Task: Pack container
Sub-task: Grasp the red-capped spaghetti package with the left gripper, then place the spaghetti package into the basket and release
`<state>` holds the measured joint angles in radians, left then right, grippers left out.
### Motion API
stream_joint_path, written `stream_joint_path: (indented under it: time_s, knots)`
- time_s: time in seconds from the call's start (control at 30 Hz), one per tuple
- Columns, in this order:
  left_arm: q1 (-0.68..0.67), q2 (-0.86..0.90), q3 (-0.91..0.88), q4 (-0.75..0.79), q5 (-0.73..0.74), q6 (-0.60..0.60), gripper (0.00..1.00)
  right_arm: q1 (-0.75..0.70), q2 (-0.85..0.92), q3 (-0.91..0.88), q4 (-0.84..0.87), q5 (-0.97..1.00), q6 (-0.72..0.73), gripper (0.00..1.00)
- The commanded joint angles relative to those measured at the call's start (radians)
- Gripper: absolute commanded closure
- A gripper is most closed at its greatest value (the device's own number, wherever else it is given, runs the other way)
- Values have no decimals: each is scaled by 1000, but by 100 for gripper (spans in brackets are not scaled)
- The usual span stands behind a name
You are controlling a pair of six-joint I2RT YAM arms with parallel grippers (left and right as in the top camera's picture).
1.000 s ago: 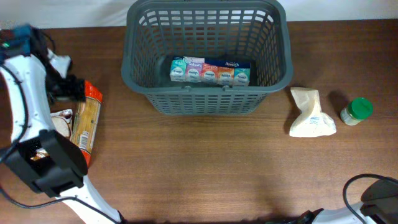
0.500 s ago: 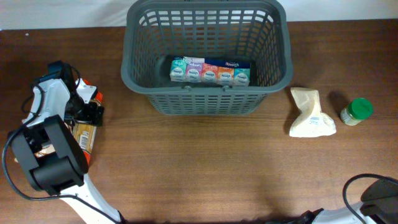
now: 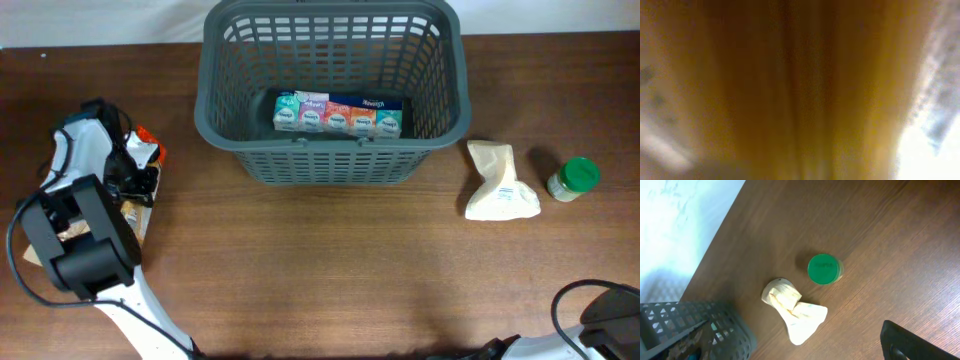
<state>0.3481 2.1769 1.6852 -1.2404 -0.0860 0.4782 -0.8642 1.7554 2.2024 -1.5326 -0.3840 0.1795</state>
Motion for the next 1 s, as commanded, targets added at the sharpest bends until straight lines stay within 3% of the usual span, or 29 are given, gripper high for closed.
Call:
stream_joint_path:
  time_s: [0.0, 0.13, 0.27, 0.43, 0.57, 0.63, 0.73, 0.9, 0.97]
  knots:
    - [2, 5, 264, -153, 0, 1, 98, -1, 5, 1, 3, -4, -2, 1]
    - [-11, 5, 733, -343, 16, -51, 98, -1, 5, 1, 3, -4, -2, 1]
    - [-61, 5, 1075, -412, 42, -49, 98, -1, 5, 1, 3, -4, -2, 1]
    - [-240, 1, 1445, -435, 42, 122, 98, -1, 5, 1, 3, -4, -2, 1]
    - [-421, -48, 1450, -390, 42, 315, 98, -1, 5, 1, 3, -4, -2, 1]
    - [-579, -51, 1450, -388, 34, 520, 98, -1, 5, 1, 3, -4, -2, 1]
    - [-721, -42, 1407, -360, 34, 689, 98, -1, 5, 1, 3, -4, -2, 1]
    - [-847, 3, 1194, -209, 38, 760, 98, -1, 5, 1, 3, -4, -2, 1]
    - [-871, 57, 1023, -137, 39, 777, 99, -1, 5, 1, 3, -4, -2, 1]
